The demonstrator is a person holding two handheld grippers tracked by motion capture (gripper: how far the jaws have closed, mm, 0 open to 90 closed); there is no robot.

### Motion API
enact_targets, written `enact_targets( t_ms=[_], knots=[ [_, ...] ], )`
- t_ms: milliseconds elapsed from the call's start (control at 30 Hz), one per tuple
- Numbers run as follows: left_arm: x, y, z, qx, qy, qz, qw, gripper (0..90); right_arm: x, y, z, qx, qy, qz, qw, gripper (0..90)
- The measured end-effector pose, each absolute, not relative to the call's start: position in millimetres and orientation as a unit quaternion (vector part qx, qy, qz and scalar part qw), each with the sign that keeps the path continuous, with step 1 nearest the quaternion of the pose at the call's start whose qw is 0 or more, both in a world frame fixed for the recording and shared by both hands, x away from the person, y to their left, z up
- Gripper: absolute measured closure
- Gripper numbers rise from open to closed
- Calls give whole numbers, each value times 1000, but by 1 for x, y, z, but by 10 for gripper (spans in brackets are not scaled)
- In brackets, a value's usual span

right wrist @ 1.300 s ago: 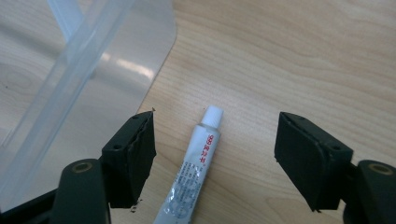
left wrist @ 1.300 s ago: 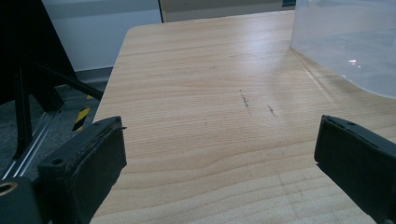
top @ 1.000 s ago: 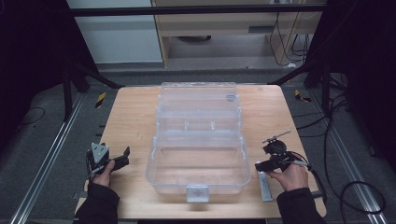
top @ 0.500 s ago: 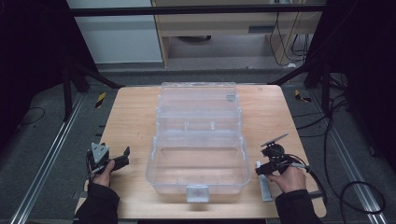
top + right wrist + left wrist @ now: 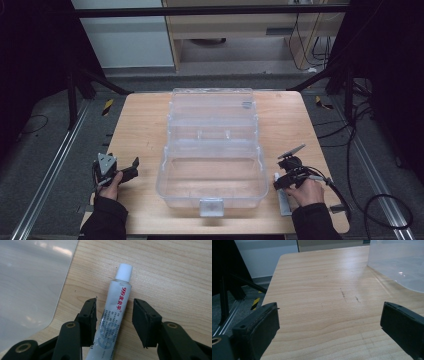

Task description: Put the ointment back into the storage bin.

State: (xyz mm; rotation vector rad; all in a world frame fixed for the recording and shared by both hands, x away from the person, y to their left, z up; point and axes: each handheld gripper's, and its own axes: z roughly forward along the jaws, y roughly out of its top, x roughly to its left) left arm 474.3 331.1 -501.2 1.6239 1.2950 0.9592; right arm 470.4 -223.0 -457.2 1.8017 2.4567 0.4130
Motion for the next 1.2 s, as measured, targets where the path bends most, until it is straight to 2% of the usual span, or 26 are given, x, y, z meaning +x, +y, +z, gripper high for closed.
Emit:
enact_targets(
  t_ms=[667,1200],
  knots=[
    [474,331,-501,646,515,381,414,16,473,-220,-465,577,807,121,21,684],
    [474,331,-501,646,515,381,414,16,474,-219,-466,569,816,99,23,698]
  ],
)
